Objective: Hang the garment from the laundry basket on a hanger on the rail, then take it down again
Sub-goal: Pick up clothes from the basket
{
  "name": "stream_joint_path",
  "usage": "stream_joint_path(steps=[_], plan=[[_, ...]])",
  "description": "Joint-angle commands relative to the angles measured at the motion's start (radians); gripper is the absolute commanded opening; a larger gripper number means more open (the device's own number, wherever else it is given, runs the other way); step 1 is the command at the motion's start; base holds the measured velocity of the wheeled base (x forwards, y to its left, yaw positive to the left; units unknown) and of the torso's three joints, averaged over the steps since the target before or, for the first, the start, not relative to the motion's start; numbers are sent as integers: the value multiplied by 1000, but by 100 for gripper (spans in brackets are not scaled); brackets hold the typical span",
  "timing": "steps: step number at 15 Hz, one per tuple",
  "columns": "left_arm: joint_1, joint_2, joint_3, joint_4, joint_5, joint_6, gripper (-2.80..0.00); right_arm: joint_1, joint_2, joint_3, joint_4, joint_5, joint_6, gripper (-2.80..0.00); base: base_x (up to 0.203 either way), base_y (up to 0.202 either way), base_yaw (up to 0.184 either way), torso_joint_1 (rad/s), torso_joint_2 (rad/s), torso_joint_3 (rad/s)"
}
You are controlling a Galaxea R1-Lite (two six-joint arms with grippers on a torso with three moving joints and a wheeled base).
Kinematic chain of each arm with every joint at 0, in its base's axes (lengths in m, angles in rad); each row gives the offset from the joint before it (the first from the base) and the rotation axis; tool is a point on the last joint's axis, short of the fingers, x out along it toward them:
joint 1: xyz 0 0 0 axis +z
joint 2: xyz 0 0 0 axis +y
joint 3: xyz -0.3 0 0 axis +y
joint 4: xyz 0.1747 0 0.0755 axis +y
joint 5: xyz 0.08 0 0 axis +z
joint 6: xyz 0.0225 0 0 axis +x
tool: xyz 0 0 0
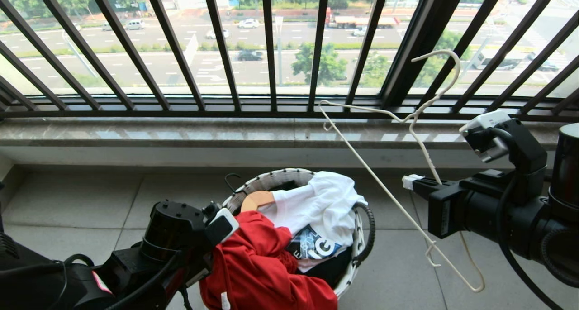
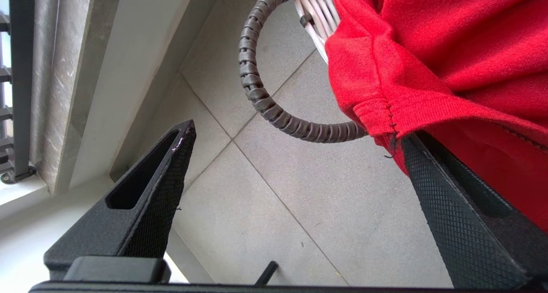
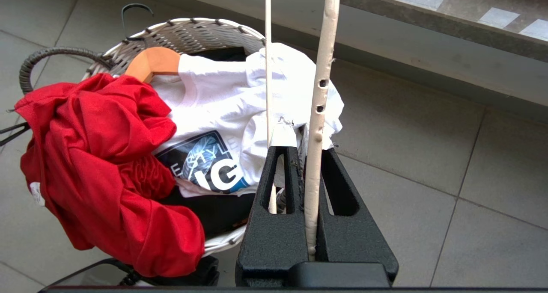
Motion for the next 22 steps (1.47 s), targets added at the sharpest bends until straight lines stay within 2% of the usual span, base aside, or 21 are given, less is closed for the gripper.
stream_joint_path(steps=[1,5,11,15,22], plan=[[6,15,-8,-19,4,2,0,2,2,2,-2,-1,0,-280,0,0,0,0,0,0],[14,46,-13,-102,2,4,0,0,2,2,-2,-1,0,-280,0,0,0,0,0,0],[28,61,-24,-113,5,1,0,2,2,2,-2,-1,0,-280,0,0,0,0,0,0],[28,62,-37,-161,4,-7,0,0,2,2,-2,-1,0,-280,0,0,0,0,0,0],[28,-13,-34,-150,14,-3,0,2,2,2,-2,-1,0,-280,0,0,0,0,0,0]])
